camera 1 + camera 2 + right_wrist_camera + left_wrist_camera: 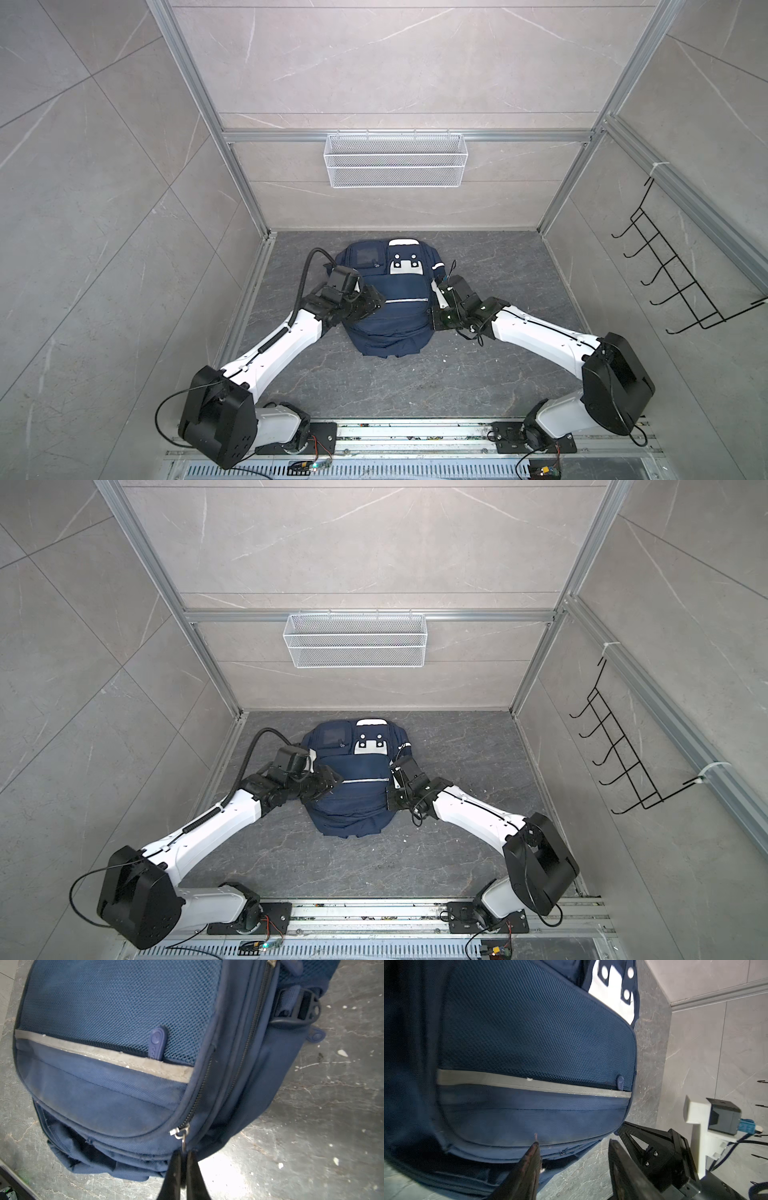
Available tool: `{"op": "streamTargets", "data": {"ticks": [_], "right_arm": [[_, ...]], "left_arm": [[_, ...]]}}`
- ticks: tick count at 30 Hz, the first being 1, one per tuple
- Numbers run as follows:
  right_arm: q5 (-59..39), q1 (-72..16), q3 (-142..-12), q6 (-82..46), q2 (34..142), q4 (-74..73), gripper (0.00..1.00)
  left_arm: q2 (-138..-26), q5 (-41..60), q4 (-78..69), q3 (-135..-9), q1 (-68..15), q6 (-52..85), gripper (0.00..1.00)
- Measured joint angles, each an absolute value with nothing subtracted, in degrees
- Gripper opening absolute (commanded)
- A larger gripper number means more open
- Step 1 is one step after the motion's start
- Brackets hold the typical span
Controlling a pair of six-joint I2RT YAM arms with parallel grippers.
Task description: Pack the student bag
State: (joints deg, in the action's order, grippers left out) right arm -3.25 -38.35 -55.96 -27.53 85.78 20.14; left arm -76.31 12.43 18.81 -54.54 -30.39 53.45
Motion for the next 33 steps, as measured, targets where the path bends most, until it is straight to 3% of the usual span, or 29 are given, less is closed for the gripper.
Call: {"op": "streamTargets", "data": {"ticks": [2,13,16,22,25,27,33], "right_arm": [[-3.25,-38.5,-55.99,-27.53,85.78,20.29,0.0],[-2.81,-39.68,-56.05,-27.38,84.62,21.26,0.0],[-2.76,-39.79,-56.05,-27.35,84.07,21.61,0.0],[-2.37,-39.97,-56.03,-27.35,82.89,22.9,0.0],[-2.09,-40.01,-56.03,-27.35,82.81,22.92,0.0],[-1.96,-40.01,-56.03,-27.33,82.81,22.92,0.0],[-1.96,-40.01,-56.03,-27.33,82.81,22.94,0.0]], "left_arm": [[-78.3,12.05,17.26,-54.54,-31.66,55.09,0.68],[-87.53,11.81,10.94,-55.7,-32.23,59.79,0.67],[-89.82,10.79,11.22,-57.71,-32.08,59.51,0.58],[-92.84,10.52,11.2,-61.04,-30.2,58.24,0.22],[-92.9,10.5,11.7,-61.06,-29.36,57.65,0.17],[-92.88,10.57,11.92,-61.06,-29.1,57.25,0.22],[-90.11,11.79,11.79,-60.07,-29.61,58.3,0.5]]}}
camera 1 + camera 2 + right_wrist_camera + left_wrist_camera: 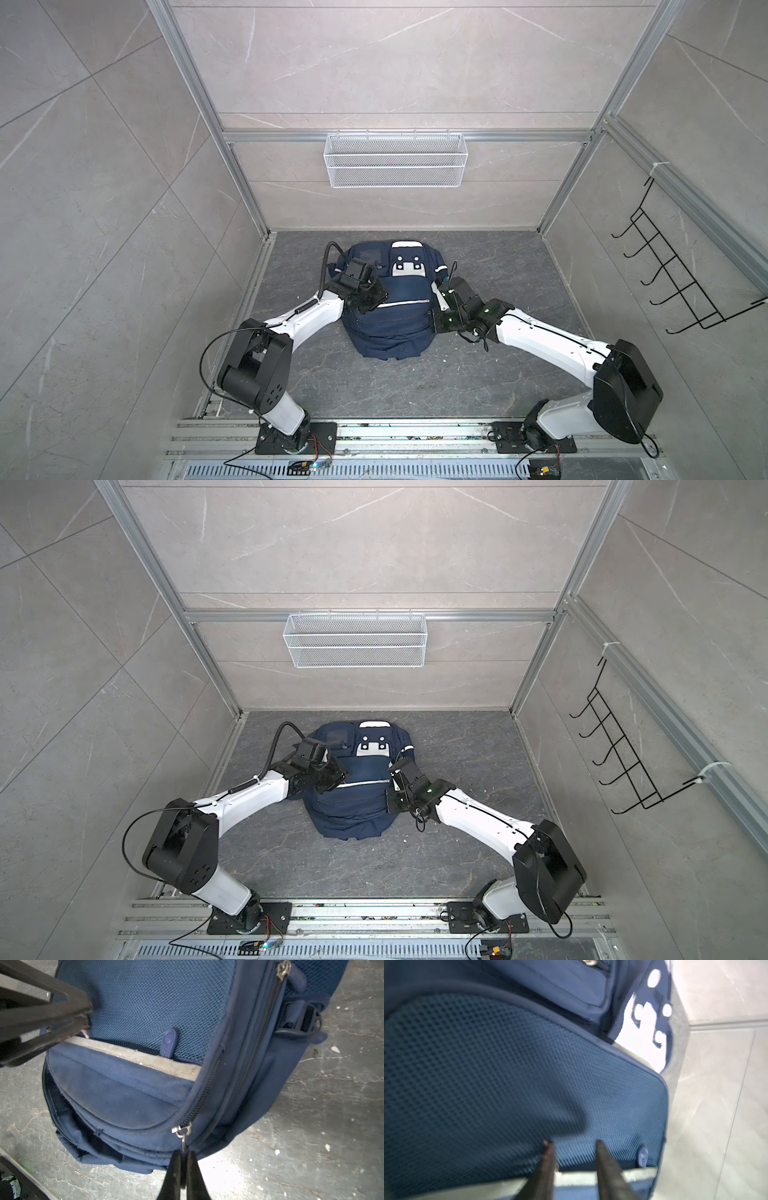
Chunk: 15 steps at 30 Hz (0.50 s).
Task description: Pack the student bag
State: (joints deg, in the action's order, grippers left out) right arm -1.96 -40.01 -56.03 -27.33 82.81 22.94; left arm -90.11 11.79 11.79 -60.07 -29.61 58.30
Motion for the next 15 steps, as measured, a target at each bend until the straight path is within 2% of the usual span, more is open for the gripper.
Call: {"op": "streamTargets", "data": {"ticks": [2,5,15], "right_arm": [[-1.98,-40.01,-56.03,-27.31,82.81,22.94,0.0],[-1.98,-40.01,-56.03,-27.24,82.81,22.94,0.0],[-2.2,-40.01,-56.14,-27.16,82.91,22.92,0.0]], "left_arm": [[-87.46,11.97,11.79,-59.29,-30.61,59.64,0.56],[-82.78,11.92,11.42,-57.98,-33.76,62.65,0.59],[-75.72,8.67,9.72,-47.37,-41.19,75.2,0.6]]}}
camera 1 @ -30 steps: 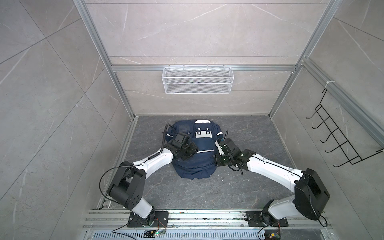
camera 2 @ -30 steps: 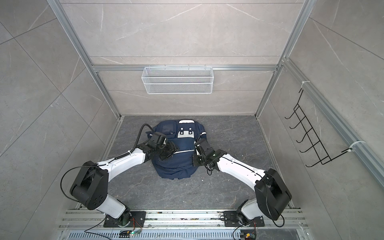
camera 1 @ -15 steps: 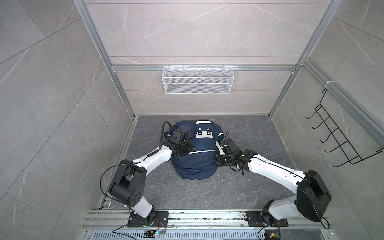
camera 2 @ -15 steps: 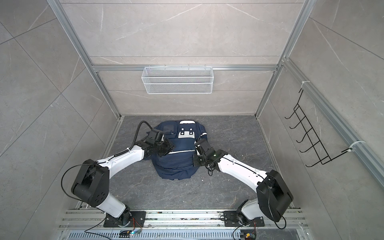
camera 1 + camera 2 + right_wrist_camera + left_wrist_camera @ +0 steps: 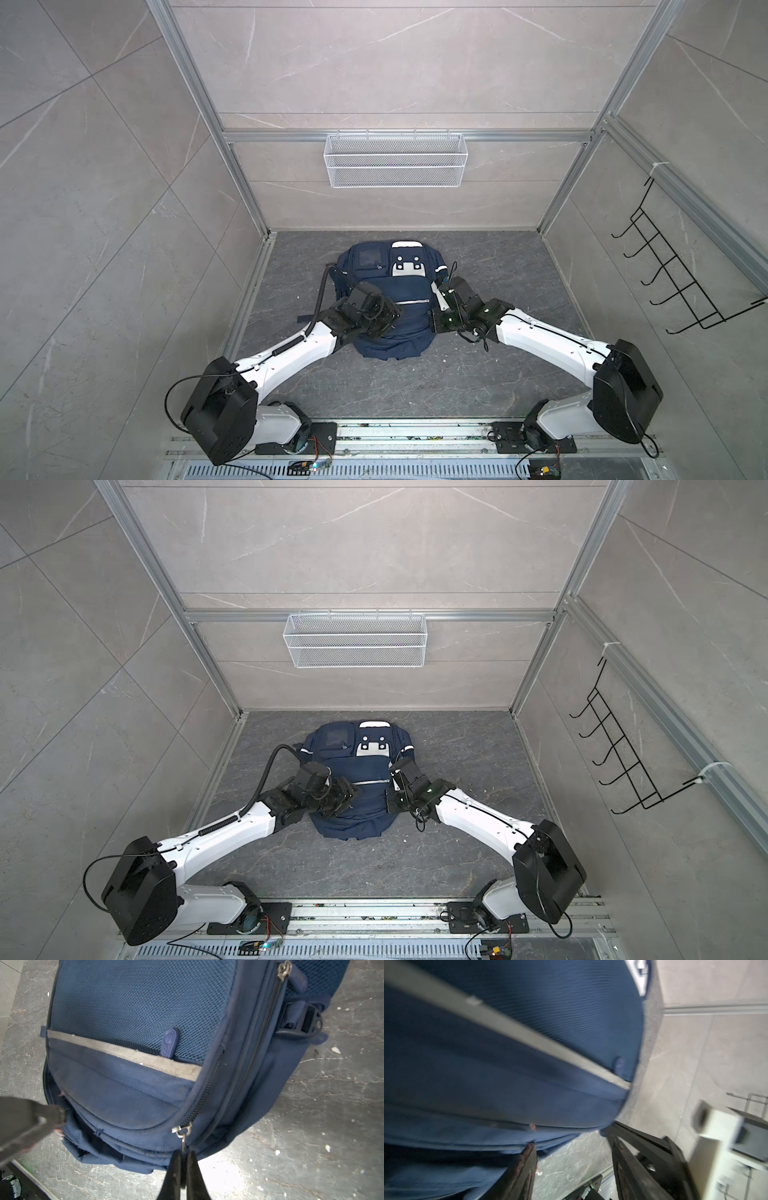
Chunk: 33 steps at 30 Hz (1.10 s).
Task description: Pack the student bag
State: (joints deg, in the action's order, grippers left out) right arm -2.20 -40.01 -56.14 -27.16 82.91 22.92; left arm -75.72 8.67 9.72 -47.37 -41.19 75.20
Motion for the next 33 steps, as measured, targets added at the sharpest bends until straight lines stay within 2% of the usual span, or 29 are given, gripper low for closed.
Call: {"op": "streamTargets", "data": {"ticks": [7,16,19,26,33], "right_arm": [[-2.39,-40.01,-56.14,-27.16,83.02,22.92,0.0],[-2.44,-40.01,-56.14,-27.14,83.02,22.9,0.0],[-2.42,-40.01,-56.14,-27.05,83.02,22.7,0.0],[-2.63,-39.57,-56.14,-26.7,84.25,21.82,0.0],[-2.61,-37.41,-56.93,-25.82,86.85,22.24,0.0]], "left_arm": [[-76.18,5.52,7.46,-45.39,-42.85,78.91,0.61],[-80.47,1.98,5.63,-45.52,-39.79,77.78,0.59],[-80.73,2.07,5.87,-45.52,-37.89,76.77,0.45],[-81.03,2.59,5.82,-45.3,-34.63,74.81,0.0],[-80.53,2.61,5.17,-45.15,-33.91,73.32,0.0]]}}
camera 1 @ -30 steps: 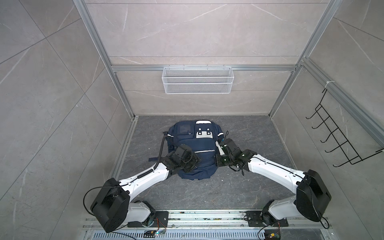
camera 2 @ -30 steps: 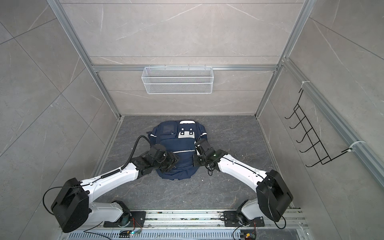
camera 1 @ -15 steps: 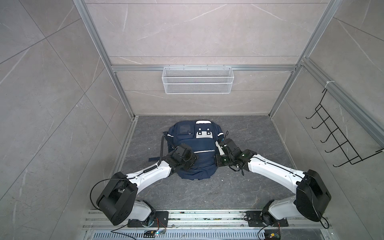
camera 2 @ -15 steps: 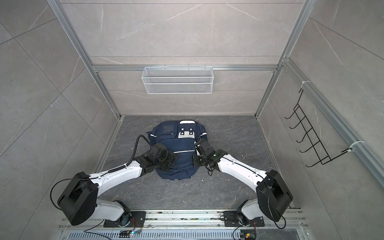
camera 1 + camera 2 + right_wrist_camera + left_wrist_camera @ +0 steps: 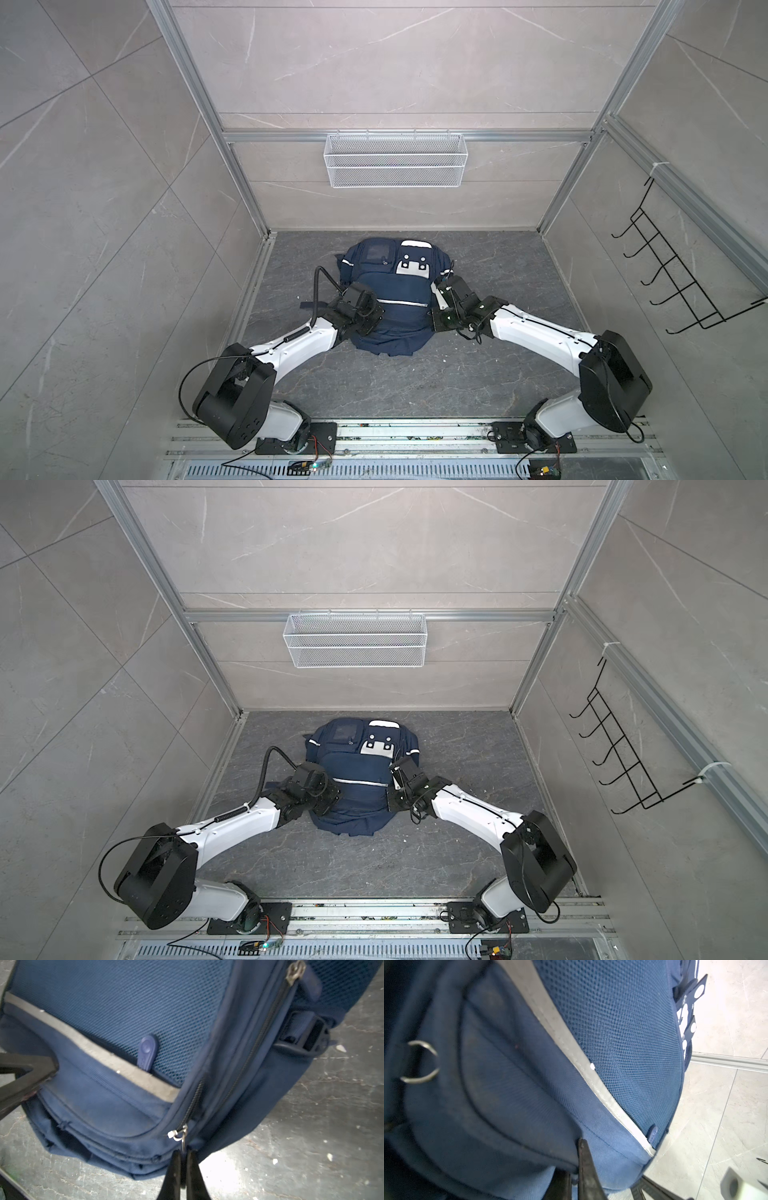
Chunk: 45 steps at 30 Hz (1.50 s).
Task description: Pack the student bag
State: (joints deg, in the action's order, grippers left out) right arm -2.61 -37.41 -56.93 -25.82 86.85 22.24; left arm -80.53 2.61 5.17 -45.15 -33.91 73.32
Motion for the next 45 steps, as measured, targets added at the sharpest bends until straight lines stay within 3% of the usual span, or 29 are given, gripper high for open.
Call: {"op": "streamTargets", "data": {"ticks": [13,21,24,27,30,33,36,45], "right_arm": [[-4.03,-32.16,-65.58,-23.24,92.92,26.04,0.0],[-4.29,-29.41,-71.46,-22.22,98.43,28.56,0.0],[-3.9,-28.12,-73.21,-21.8,99.66,29.02,0.17],[-2.22,-26.79,-73.52,-21.41,99.61,29.15,0.47],[-0.6,-25.34,-72.62,-20.99,98.59,28.84,0.62],[0.25,-25.06,-69.45,-20.69,94.94,28.93,0.71],[1.08,-25.15,-65.56,-20.71,89.86,28.29,0.92],[4.23,-20.38,-59.13,-20.38,82.37,24.56,0.97]], "left_arm": [[-78.65,4.64,3.49,-44.29,-32.75,72.07,0.0],[-84.9,6.72,1.17,-47.03,-32.45,71.33,0.0],[-88.64,7.9,1.06,-49.69,-32.56,71.0,0.0],[-89.36,8.03,1.48,-50.3,-32.69,70.57,0.0],[-88.36,7.35,3.29,-50.22,-32.69,69.63,0.15],[-85.34,6.15,6.66,-50.15,-32.69,67.26,0.52],[-81.65,5.87,10.48,-50.83,-32.71,64.23,0.89],[-78.65,3.4,22.02,-64.03,-32.4,49.93,0.95]]}}
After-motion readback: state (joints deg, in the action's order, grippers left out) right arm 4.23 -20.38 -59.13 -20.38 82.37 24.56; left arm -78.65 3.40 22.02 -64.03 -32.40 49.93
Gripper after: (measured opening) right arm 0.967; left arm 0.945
